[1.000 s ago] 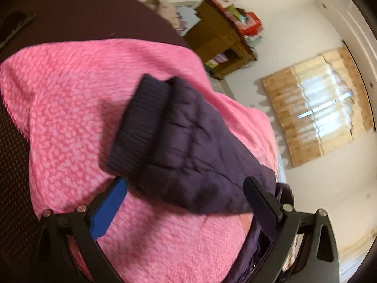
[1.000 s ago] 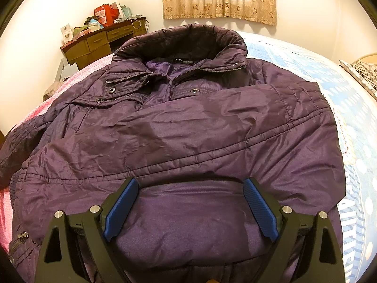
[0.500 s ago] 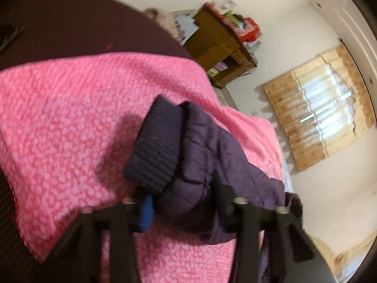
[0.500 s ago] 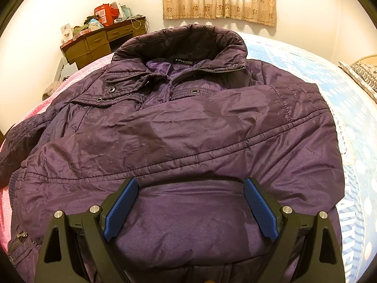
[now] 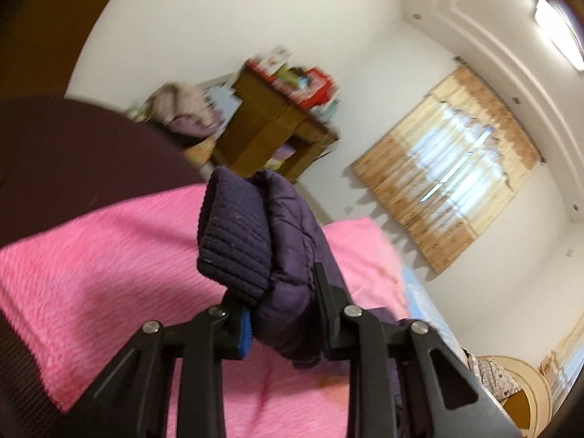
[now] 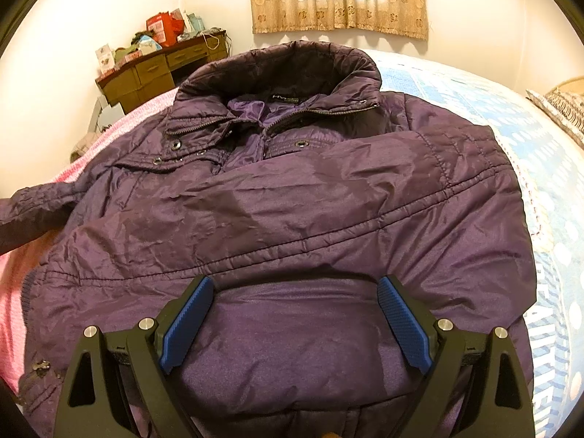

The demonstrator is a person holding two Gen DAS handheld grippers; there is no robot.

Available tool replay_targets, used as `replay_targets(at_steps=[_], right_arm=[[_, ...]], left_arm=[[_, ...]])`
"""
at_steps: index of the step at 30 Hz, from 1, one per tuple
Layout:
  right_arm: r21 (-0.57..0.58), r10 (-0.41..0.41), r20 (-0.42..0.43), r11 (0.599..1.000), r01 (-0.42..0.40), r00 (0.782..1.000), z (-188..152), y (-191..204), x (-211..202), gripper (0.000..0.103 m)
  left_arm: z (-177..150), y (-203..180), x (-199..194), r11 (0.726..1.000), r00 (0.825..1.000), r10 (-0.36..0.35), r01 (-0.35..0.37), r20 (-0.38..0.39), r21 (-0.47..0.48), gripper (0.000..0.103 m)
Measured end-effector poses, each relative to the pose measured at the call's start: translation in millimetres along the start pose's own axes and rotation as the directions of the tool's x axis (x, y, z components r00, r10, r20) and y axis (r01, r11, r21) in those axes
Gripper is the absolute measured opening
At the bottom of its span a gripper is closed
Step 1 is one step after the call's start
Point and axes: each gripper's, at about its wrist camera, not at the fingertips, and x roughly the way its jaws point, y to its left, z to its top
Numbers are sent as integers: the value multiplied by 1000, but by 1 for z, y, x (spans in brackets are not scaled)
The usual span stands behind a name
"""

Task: Fold large clothes
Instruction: 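Carry the held sleeve over the jacket front and open the left tool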

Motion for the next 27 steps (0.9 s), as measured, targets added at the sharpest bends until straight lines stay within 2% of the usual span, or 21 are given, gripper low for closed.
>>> replay_targets(at_steps=[4, 8, 13, 16, 20, 22, 24, 27], right_arm=[[26, 28, 13, 999, -28, 1000, 0, -5, -3, 92], [28, 30, 16, 999, -30, 999, 0, -7, -3, 92], [109, 99, 63, 988, -105, 993, -2, -21, -9, 92], [185, 137, 119, 970, -158, 983, -4, -36, -17, 92], [284, 161, 218, 933, -221, 962, -11, -57, -33, 92], [362, 150, 303, 895, -259, 941, -20, -75, -45, 92], [418, 119, 361, 866, -274, 925, -26, -88, -55, 92], [499, 95, 441, 800, -332, 892, -38, -112, -64, 93]], left_arm=[[17, -34, -2, 996, 997, -68, 65, 45, 66, 27], [25, -67, -2, 984, 989, -138, 131, 51, 120, 27], [22, -126, 3, 947, 968, -247, 232, 41, 223, 27], [6, -166, 3, 903, 952, -305, 283, 20, 323, 27], [-41, -224, 7, 809, 923, -378, 364, -67, 462, 27], [-79, -252, 17, 753, 907, -398, 408, -137, 516, 27], [-115, -269, 30, 712, 888, -405, 455, -217, 535, 27], [-174, -290, 56, 672, 861, -374, 507, -344, 539, 26]])
